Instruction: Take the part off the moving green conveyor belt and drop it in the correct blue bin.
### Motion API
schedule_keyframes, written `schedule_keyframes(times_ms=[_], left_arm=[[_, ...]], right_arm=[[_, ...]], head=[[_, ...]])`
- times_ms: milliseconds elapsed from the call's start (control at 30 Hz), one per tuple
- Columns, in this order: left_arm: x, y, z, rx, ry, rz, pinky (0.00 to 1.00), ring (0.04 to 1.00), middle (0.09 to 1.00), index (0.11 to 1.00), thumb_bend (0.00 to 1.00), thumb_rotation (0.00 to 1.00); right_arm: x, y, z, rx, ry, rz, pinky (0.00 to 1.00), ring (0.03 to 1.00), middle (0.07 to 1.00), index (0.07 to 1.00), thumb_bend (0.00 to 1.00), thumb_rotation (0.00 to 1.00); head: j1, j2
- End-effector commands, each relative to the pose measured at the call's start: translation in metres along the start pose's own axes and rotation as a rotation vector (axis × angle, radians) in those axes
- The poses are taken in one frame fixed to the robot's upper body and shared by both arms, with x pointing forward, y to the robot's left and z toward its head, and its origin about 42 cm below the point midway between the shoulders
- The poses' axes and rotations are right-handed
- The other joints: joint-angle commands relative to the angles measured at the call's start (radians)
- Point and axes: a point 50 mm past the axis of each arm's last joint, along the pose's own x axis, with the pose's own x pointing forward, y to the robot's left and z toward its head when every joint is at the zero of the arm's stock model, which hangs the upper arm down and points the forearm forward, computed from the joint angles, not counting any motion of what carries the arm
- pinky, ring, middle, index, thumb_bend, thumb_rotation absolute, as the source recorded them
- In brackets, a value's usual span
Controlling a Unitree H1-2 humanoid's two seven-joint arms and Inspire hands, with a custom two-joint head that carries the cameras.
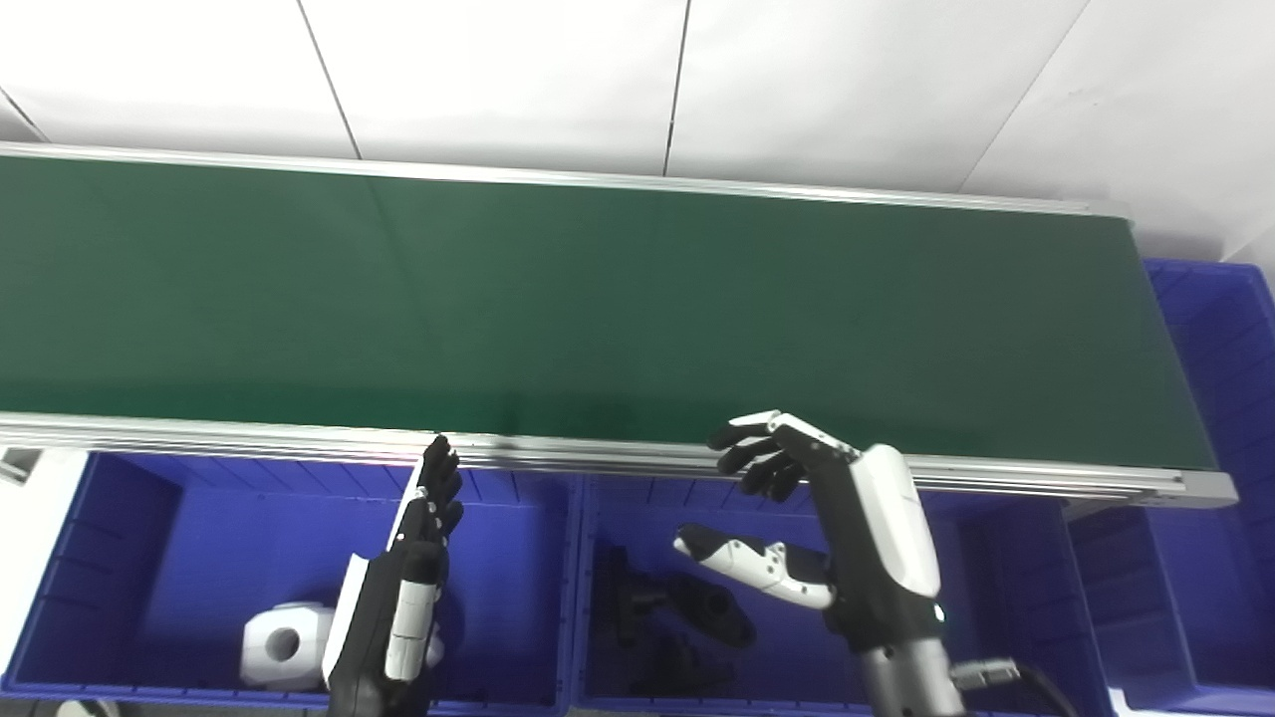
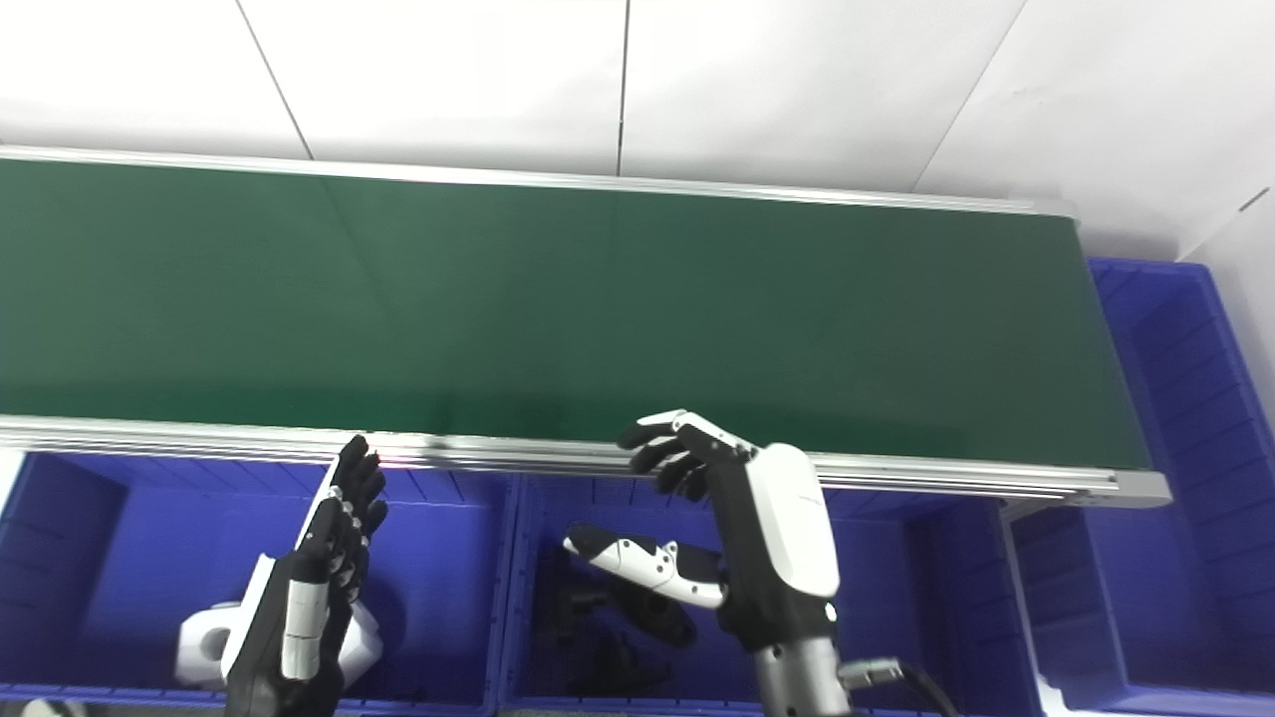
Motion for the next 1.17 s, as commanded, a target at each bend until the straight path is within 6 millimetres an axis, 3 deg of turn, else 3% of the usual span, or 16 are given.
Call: schedule_keyframes(times_ms=[0, 67, 133, 200, 333, 467, 667, 833, 1133], left_arm=[[-0.002, -0.001, 0.006, -0.015, -0.05, -0.004, 1.0, 1.0, 1.0, 1.0, 0.69, 1.0], [-0.002, -0.001, 0.006, -0.02, -0.048, -0.007, 1.0, 1.0, 1.0, 1.0, 0.68, 0.99], [-0.001, -0.001, 0.006, -0.021, -0.045, -0.006, 1.0, 1.0, 1.0, 1.0, 0.67, 0.99], [-0.001, -0.001, 0.005, -0.024, -0.045, -0.004, 1.0, 1.0, 1.0, 1.0, 0.66, 0.99], [0.0, -0.001, 0.002, -0.003, -0.047, -0.006, 1.0, 1.0, 1.0, 1.0, 0.66, 1.0], [0.001, 0.001, -0.001, -0.001, -0.055, 0.008, 1.0, 1.0, 1.0, 1.0, 0.64, 0.99], [0.003, 0.001, -0.002, 0.005, -0.053, 0.011, 1.0, 1.0, 1.0, 1.0, 0.65, 1.0], [0.004, 0.001, -0.002, -0.005, -0.057, 0.014, 1.0, 1.0, 1.0, 1.0, 0.67, 0.99], [0.004, 0.001, -0.002, 0.022, -0.08, 0.025, 1.0, 1.0, 1.0, 1.0, 0.64, 1.0]], right_arm=[[-0.016, 0.003, 0.026, 0.278, -0.046, -0.14, 0.36, 0.442, 0.532, 0.571, 0.7, 0.72], [-0.029, 0.011, 0.026, 0.451, 0.014, -0.192, 0.39, 0.48, 0.57, 0.597, 0.68, 0.71], [-0.042, 0.022, 0.018, 0.497, 0.051, -0.222, 0.48, 0.566, 0.664, 0.677, 0.67, 0.81], [-0.051, 0.034, 0.0, 0.462, 0.058, -0.232, 0.65, 0.705, 0.786, 0.797, 0.71, 0.95], [-0.058, 0.05, -0.039, 0.398, 0.07, -0.195, 0.83, 0.87, 0.908, 0.916, 0.77, 1.0], [-0.051, 0.054, -0.052, 0.382, 0.108, -0.182, 0.94, 0.951, 0.978, 0.984, 0.77, 1.0], [-0.048, 0.06, -0.059, 0.375, 0.14, -0.152, 1.0, 0.998, 1.0, 1.0, 0.77, 1.0], [-0.046, 0.066, -0.067, 0.383, 0.107, -0.096, 1.0, 1.0, 1.0, 1.0, 0.71, 1.0], [-0.042, 0.068, -0.072, 0.404, 0.126, -0.044, 1.0, 1.0, 1.0, 1.0, 0.78, 1.0]], head=[[0.0, 0.0], [0.0, 0.0], [0.005, 0.0], [0.009, 0.001], [0.008, -0.006], [0.008, -0.009], [0.003, -0.009], [0.004, -0.009], [0.005, -0.011]])
